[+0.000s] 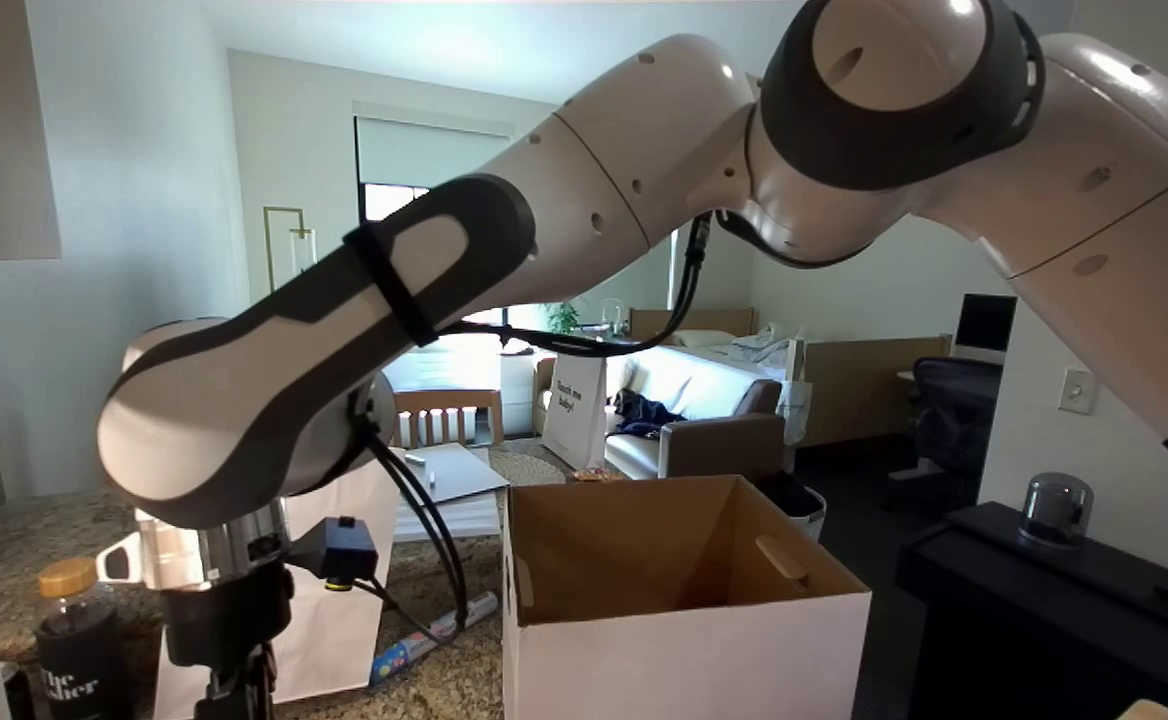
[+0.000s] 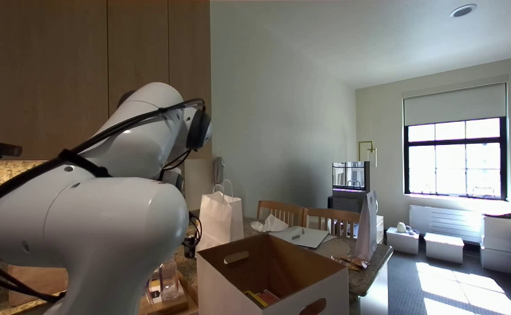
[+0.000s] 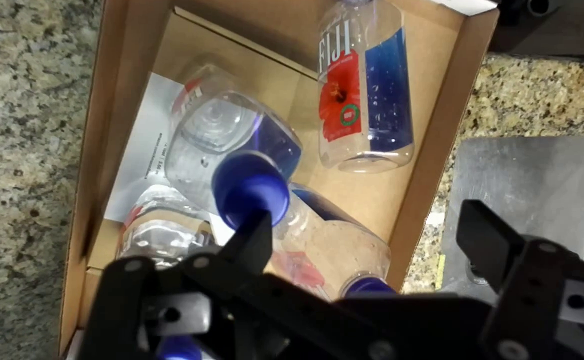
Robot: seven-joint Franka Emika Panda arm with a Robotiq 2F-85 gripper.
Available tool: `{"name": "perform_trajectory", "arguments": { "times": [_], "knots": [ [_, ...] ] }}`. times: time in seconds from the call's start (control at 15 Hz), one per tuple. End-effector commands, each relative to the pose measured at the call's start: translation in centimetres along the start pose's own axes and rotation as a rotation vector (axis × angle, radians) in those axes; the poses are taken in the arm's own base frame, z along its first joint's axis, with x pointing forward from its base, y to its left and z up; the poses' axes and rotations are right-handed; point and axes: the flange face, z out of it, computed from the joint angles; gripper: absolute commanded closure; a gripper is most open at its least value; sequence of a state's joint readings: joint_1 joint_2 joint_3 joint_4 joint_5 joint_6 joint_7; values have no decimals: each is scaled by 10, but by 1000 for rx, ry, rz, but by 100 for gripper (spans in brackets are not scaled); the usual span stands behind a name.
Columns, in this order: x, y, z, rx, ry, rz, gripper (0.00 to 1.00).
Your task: Pick up the bottles from the countertop and put it in the box.
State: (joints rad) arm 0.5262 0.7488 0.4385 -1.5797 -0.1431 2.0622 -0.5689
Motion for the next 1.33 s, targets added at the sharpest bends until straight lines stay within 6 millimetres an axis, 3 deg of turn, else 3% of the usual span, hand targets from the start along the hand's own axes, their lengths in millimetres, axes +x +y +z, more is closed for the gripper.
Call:
{"name": "perform_trajectory", "arguments": {
  "times": [0.0, 0.33, 0.87, 1.0, 1.07, 1.13, 1.27],
  "knots": [
    [-4, -10, -14, -44, 12, 58, 0],
    [-9, -10, -19, -51, 3, 121, 0],
    [-23, -1, 2, -36, -57, 218, 0],
    [-24, 0, 5, -42, -65, 236, 26],
    [-25, 2, 5, -45, -70, 248, 33],
    [-25, 2, 5, -44, -67, 252, 15],
    [-24, -1, 0, -55, -53, 257, 3]
  ]
}}
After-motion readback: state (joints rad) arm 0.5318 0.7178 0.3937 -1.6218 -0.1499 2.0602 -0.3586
